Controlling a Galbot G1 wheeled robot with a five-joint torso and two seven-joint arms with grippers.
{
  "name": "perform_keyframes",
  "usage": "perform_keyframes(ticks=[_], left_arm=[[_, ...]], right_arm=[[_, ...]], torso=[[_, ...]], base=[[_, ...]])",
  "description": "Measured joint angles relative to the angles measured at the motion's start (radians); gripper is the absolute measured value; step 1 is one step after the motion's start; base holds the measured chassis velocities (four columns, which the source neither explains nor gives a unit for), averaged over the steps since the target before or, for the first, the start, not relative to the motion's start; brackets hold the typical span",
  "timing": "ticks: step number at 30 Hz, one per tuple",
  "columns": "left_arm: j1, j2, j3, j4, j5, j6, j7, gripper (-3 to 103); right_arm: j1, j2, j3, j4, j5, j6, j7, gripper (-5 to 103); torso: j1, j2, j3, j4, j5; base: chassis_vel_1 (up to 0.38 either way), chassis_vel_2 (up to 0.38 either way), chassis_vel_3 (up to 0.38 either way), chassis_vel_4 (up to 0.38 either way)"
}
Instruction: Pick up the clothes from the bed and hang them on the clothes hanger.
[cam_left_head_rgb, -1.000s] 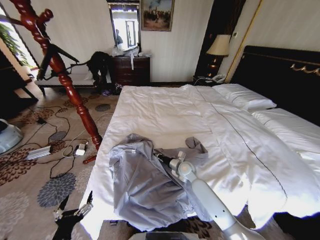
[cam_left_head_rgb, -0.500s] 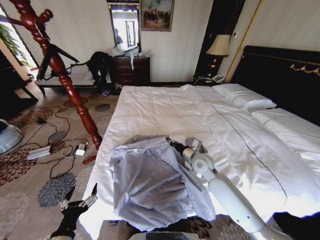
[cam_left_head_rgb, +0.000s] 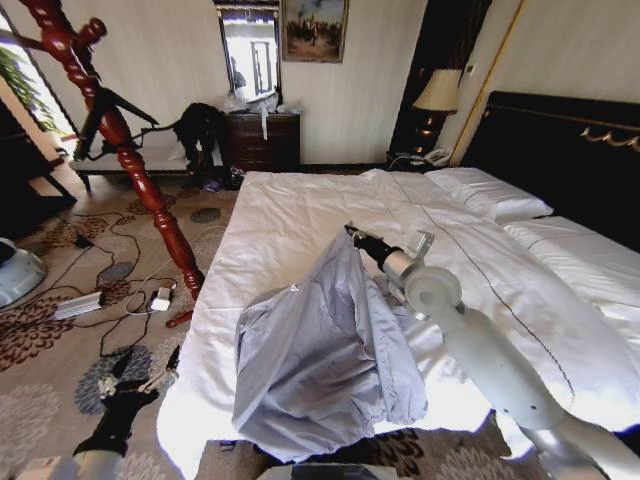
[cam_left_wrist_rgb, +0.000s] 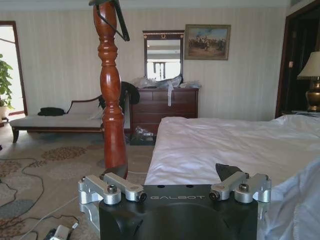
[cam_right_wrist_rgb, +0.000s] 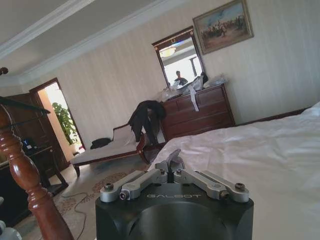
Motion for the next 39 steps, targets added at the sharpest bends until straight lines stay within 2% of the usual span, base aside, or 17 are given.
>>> perform_keyframes(ticks=[10,11,14,15,19,20,22,23,25,27,28,31,33,35,36,39], left_arm=[[-0.049,0.08,-0.125,-0.044,-0.114,0.071,-0.026,100],[-0.055,0.092,-0.146,-0.05,-0.13,0.082,-0.031,100],[-0.093,0.155,-0.259,-0.076,-0.244,0.161,-0.072,100],[-0.093,0.155,-0.259,-0.076,-0.244,0.161,-0.072,100],[-0.136,0.22,-0.355,-0.08,-0.383,0.249,-0.134,100],[-0.136,0.22,-0.355,-0.08,-0.383,0.249,-0.134,100],[-0.175,0.261,-0.395,-0.08,-0.447,0.298,-0.19,100],[-0.175,0.261,-0.395,-0.08,-0.447,0.298,-0.19,100],[-0.221,0.302,-0.407,-0.08,-0.507,0.336,-0.265,102],[-0.249,0.331,-0.411,-0.079,-0.535,0.352,-0.303,101],[-0.249,0.331,-0.411,-0.079,-0.535,0.352,-0.303,101],[-0.29,0.441,-0.483,-0.079,-0.654,0.387,-0.36,100],[-0.299,0.467,-0.501,-0.079,-0.682,0.394,-0.369,100],[-0.356,0.557,-0.544,-0.078,-0.763,0.416,-0.4,100],[-0.356,0.557,-0.544,-0.078,-0.763,0.416,-0.4,100],[-0.467,0.642,-0.545,-0.078,-0.858,0.455,-0.449,100]], right_arm=[[0.049,-0.072,0.041,0.037,0.043,-0.004,0.019,1],[0.053,-0.083,0.048,0.041,0.05,-0.004,0.019,1],[0.067,-0.131,0.079,0.054,0.077,-0.006,0.02,1],[0.067,-0.131,0.079,0.054,0.077,-0.006,0.02,1],[0.047,-0.176,0.115,0.073,0.091,-0.006,0.021,1],[0.047,-0.176,0.115,0.073,0.091,-0.006,0.021,1],[0.015,-0.197,0.142,0.094,0.095,-0.006,0.02,1],[0.015,-0.197,0.142,0.094,0.095,-0.006,0.02,1],[-0.014,-0.206,0.166,0.116,0.097,-0.005,0.021,1],[-0.044,-0.211,0.191,0.133,0.096,-0.004,0.022,1],[-0.044,-0.211,0.191,0.133,0.096,-0.004,0.022,1],[-0.149,-0.236,0.271,0.171,0.087,-0.001,0.023,1],[-0.168,-0.24,0.285,0.175,0.085,-0.001,0.023,1],[-0.245,-0.265,0.346,0.197,0.083,0.002,0.02,1],[-0.245,-0.265,0.346,0.197,0.083,0.002,0.02,1],[-0.325,-0.301,0.419,0.223,0.082,0.005,0.012,1]], torso=[[0.0,0.0,0.0,0.0001,0.0],[0.0,0.0,0.0,0.0,0.0001],[0.0,0.0,0.0,0.0001,0.0001],[0.0,0.0,0.0,0.0001,0.0001],[0.0,0.0,0.0,-0.0002,0.0001],[0.0,0.0,0.0,-0.0002,0.0001],[0.0,0.0,0.0,0.0003,0.0],[0.0,0.0,0.0,0.0003,0.0],[0.0,0.0,0.0,0.0,0.0],[0.0,0.0,0.0,0.0003,0.0],[0.0,0.0,0.0,0.0003,0.0],[0.0,0.0,0.0,0.0,0.0002],[0.0,0.0,0.0,-0.0003,0.0003],[0.0,0.0,0.0,-0.0001,0.0004],[0.0,0.0,0.0,-0.0001,0.0004],[0.0,0.0,0.0,0.0,-0.0004]], base=[[0.0,0.0,0.0,0.0],[0.0,0.0,0.0,0.0],[0.0,0.0,0.0,0.0],[0.0,0.0,0.0,0.0],[0.0,0.0,0.0,0.0],[0.0,0.0,0.0,0.0],[0.0,0.0,0.0,0.0],[0.0,0.0,0.0,0.0],[0.0,0.0,0.0,0.0],[0.0,0.0,0.0,0.0],[0.0,0.0,0.0,0.0],[0.0,0.0,0.0,0.0],[0.0,0.0,0.0,0.0],[0.0,0.0,0.0,0.0],[0.0,0.0,0.0,0.0],[0.0,0.0,0.0,0.0]])
